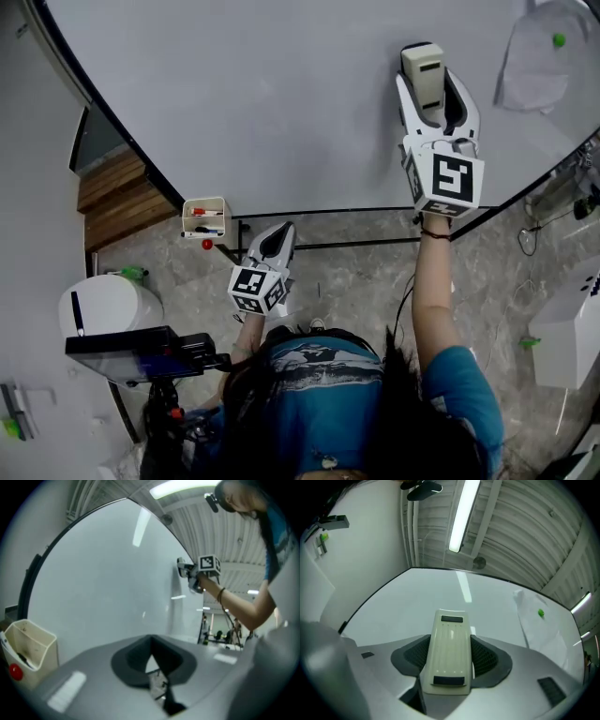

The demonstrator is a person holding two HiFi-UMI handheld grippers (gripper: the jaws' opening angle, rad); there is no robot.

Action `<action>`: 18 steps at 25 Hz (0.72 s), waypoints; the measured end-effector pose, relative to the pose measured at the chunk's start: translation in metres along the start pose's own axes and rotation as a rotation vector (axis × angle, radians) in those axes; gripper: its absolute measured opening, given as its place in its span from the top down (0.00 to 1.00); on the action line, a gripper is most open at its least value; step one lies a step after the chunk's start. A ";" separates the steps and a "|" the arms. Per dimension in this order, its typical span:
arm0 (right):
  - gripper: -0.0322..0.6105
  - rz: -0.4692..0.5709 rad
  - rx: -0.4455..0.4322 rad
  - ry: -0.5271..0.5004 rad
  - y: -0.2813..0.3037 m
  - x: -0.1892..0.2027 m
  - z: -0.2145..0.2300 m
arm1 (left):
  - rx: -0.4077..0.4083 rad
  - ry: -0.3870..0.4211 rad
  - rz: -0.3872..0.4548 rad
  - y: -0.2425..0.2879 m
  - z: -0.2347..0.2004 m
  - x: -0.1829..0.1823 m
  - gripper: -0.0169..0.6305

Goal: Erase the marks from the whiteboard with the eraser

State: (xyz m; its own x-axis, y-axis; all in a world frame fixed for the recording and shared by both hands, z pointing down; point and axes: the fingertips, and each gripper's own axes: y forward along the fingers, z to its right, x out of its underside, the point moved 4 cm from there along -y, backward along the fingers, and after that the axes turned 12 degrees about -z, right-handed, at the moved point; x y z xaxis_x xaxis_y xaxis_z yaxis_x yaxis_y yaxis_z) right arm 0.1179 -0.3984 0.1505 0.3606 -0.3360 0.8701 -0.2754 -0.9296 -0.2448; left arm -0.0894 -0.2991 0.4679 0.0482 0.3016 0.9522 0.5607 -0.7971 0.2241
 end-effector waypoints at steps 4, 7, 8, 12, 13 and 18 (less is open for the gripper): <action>0.54 0.047 0.083 -0.014 0.016 -0.018 0.036 | -0.015 -0.002 0.003 0.000 -0.001 0.000 0.97; 0.54 0.057 0.100 -0.015 0.027 -0.020 0.043 | -0.021 -0.006 -0.002 -0.001 -0.004 0.002 0.97; 0.54 0.061 0.105 -0.015 0.028 -0.019 0.043 | -0.021 -0.007 -0.004 -0.001 -0.005 0.002 0.97; 0.54 0.067 0.131 -0.021 0.028 -0.019 0.041 | -0.019 -0.006 -0.014 -0.001 -0.004 0.004 0.97; 0.54 0.067 0.137 -0.023 0.028 -0.019 0.040 | -0.017 -0.005 -0.016 -0.002 -0.003 0.004 0.97; 0.54 0.066 0.118 -0.065 0.028 -0.017 0.013 | 0.004 0.004 -0.028 -0.002 0.001 0.009 0.97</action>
State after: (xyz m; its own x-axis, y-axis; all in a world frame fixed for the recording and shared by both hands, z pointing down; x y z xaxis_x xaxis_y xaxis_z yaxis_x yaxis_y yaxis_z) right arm 0.1156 -0.4202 0.1230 0.4033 -0.4028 0.8217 -0.1949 -0.9151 -0.3530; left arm -0.0895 -0.2946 0.4755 0.0296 0.3218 0.9463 0.5648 -0.7865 0.2498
